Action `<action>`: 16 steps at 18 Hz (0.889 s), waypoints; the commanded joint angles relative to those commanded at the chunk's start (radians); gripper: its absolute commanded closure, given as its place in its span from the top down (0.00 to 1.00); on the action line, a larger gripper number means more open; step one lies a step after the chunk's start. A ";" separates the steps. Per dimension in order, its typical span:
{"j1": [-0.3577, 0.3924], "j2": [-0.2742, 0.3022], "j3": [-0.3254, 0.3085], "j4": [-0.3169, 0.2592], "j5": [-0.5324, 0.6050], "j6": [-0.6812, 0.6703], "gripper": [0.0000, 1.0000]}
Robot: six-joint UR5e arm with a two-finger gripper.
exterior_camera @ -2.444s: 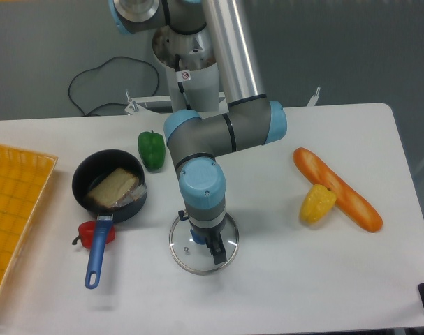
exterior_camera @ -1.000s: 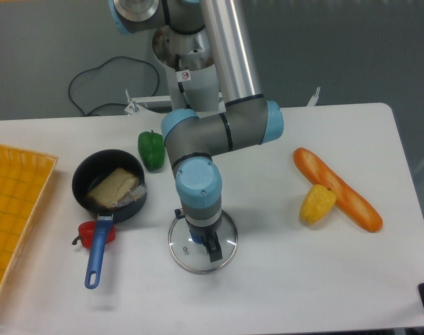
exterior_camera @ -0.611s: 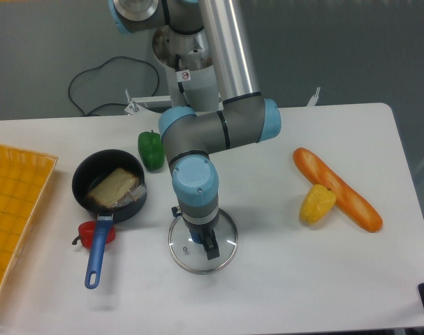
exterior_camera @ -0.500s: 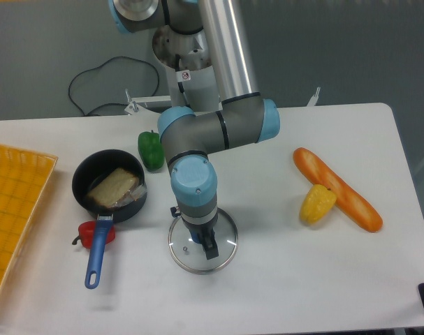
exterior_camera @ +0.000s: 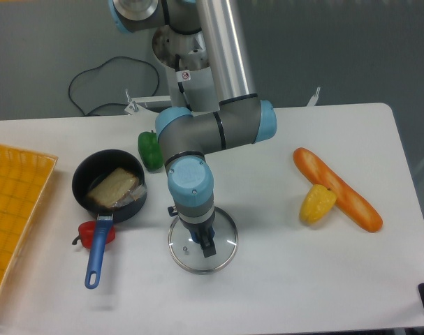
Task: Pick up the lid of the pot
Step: 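Hold the blue knob of the glass lid with the gripper, then lift the glass lid by its knob and move it toward the saucepan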
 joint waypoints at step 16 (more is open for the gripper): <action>0.000 -0.005 0.011 -0.009 0.002 0.000 0.63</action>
